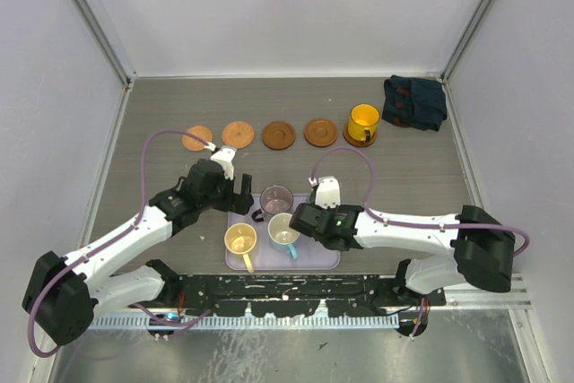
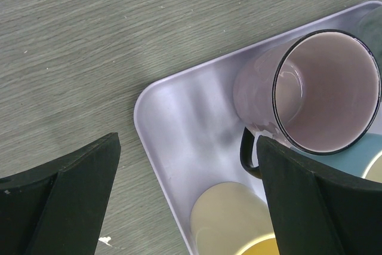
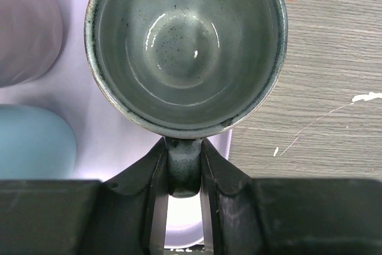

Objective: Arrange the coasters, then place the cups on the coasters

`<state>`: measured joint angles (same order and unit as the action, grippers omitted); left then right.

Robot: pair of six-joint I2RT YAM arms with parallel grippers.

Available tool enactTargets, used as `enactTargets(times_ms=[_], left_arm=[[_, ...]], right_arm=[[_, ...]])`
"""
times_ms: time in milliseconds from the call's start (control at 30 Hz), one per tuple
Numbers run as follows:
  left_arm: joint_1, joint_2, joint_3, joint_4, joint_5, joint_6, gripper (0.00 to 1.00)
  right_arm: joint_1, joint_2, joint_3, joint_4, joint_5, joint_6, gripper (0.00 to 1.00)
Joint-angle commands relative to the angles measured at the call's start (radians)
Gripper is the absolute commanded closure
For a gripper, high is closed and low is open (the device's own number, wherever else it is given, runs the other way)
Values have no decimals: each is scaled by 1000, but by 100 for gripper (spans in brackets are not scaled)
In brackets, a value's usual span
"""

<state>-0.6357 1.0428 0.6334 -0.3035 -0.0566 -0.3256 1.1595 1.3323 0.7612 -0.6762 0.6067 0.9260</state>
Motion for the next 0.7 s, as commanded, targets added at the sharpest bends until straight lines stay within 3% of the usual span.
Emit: enactTargets(times_ms=[0,200,667], left_arm=[[-5,-10,-1,50,-12,-3,2],[-5,-11,-3,48,-14,-2,2],[-5,-31,2,50,-40,8,2]], right_arm=[[4,22,20,8,35,21,98],[4,28,28,5,66,-3,99],[4,-32,124,37,259,-277,99]])
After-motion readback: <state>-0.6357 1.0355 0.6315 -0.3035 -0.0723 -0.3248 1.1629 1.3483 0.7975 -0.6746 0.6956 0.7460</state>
